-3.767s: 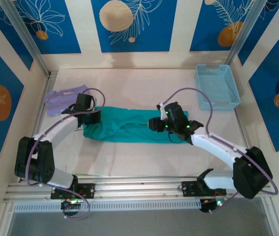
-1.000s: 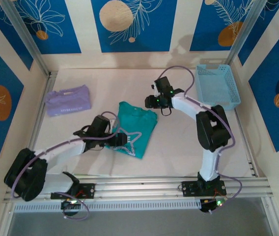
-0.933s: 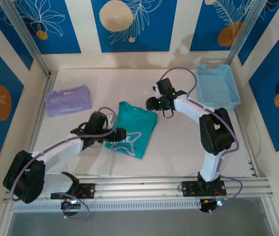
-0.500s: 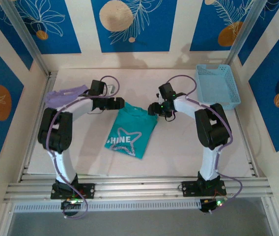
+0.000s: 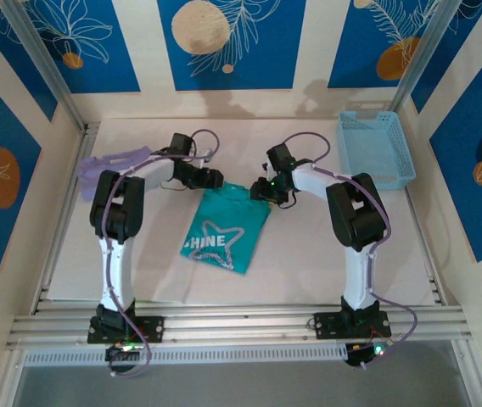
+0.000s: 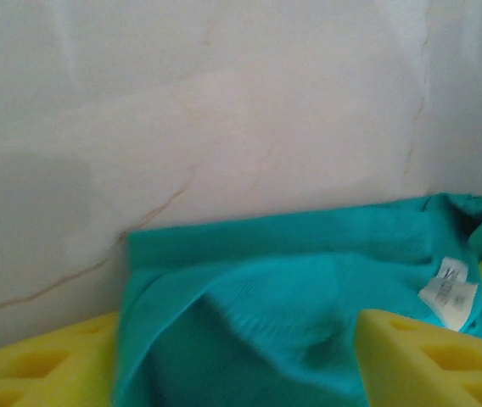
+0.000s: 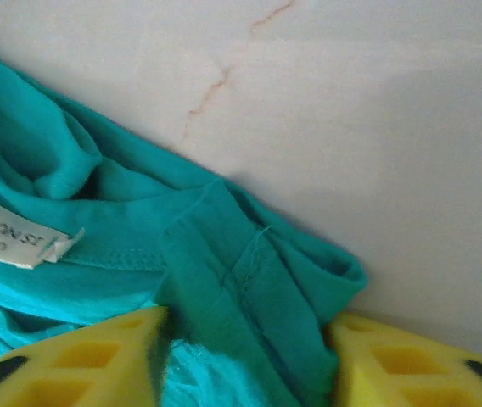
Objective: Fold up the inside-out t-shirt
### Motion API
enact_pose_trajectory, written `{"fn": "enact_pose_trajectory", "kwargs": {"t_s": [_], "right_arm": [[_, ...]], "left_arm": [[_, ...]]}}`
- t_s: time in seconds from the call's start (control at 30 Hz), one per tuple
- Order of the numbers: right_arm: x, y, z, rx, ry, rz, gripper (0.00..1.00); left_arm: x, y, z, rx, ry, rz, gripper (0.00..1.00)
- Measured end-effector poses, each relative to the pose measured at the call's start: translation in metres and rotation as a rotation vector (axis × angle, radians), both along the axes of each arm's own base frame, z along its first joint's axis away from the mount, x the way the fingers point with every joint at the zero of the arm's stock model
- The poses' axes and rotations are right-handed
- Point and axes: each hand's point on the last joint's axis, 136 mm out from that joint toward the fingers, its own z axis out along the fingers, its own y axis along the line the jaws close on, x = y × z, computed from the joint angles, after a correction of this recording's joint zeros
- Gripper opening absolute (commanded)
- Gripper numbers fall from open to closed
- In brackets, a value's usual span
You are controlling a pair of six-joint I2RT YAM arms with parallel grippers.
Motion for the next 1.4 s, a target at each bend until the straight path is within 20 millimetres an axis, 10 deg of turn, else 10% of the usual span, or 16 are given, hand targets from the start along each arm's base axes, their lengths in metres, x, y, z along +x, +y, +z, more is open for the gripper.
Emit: {"fn": "enact_pose_trajectory", "kwargs": {"t_s": [0.47,1.23,1.4], "right_arm": [[0.02,0.009,0.008,0.078,-0.072,-0.001,0.01],[0.049,-0.015,0.059,0.147,-0.282,0.015,0.0],[0.088,-0.024,0.112,0.157,-0.411,0.016,0.0]], "left_arm": [[0.007,-0.005,-0.008,-0.024,0.054,-0.008,0.0],[0.022,-0.007,0.037,-0.186,-0.092,0.127,0.0],[0.064,-0.014,0.085,-0.207,-0.212,0.139,0.0]]}}
